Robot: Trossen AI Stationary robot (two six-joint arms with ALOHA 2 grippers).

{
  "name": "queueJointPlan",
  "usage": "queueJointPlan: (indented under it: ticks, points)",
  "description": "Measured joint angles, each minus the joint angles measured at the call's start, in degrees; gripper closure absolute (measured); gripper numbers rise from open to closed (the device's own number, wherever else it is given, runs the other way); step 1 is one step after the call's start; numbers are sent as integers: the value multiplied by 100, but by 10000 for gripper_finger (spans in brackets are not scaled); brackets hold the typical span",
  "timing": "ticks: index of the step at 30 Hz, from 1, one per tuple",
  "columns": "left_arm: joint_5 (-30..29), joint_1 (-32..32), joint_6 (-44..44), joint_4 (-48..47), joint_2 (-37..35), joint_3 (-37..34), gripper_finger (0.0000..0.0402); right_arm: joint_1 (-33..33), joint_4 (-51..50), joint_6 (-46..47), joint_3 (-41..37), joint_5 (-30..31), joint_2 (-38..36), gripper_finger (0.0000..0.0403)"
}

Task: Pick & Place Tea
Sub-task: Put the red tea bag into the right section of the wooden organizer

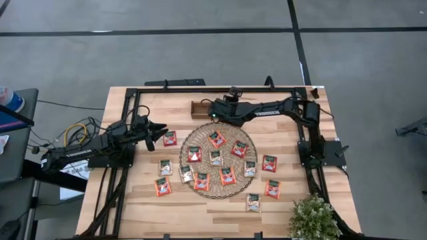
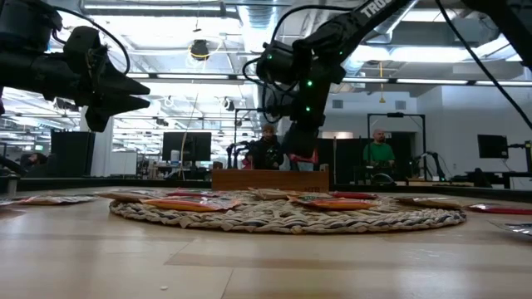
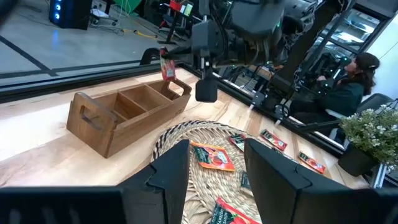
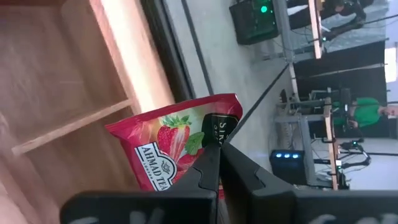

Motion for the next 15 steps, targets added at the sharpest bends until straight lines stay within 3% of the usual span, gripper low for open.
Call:
queueJointPlan:
  ticks: [15]
  points:
    - [0, 1, 0, 4, 1, 0, 256, 142, 174, 218, -369, -138, -8, 403]
